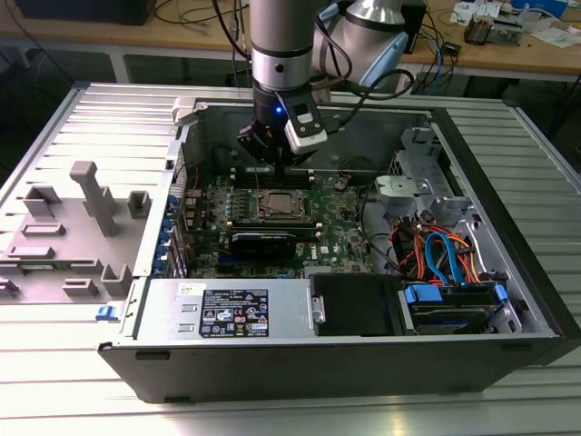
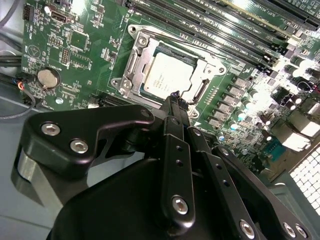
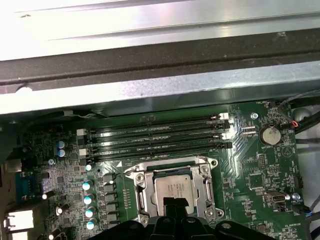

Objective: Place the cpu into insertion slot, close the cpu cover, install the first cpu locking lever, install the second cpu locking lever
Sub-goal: 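Install the first cpu locking lever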

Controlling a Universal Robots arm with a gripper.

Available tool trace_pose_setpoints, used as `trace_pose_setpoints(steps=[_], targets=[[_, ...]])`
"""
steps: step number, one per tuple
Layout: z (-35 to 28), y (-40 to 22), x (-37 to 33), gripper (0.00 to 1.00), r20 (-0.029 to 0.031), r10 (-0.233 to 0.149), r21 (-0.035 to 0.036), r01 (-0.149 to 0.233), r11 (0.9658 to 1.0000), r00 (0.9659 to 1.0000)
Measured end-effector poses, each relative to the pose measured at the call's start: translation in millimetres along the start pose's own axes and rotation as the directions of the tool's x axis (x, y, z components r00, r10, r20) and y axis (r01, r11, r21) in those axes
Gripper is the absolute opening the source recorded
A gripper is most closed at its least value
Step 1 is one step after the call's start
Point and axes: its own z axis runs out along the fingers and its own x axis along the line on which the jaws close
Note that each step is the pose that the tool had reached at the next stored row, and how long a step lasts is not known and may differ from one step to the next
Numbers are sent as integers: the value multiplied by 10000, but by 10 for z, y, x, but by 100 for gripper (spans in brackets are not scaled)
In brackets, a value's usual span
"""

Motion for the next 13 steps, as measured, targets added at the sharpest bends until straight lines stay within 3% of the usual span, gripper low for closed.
trace_pose_setpoints(steps=[2, 8, 13], targets=[[0, 0, 3, 11, -4, -336, -10, 336, 9994, 9994], [-2, -7, 79, 11, -6, -660, -23, 660, 9978, 9978], [1, -8, 86, 11, -11, -1578, -53, 1578, 9875, 9875]])
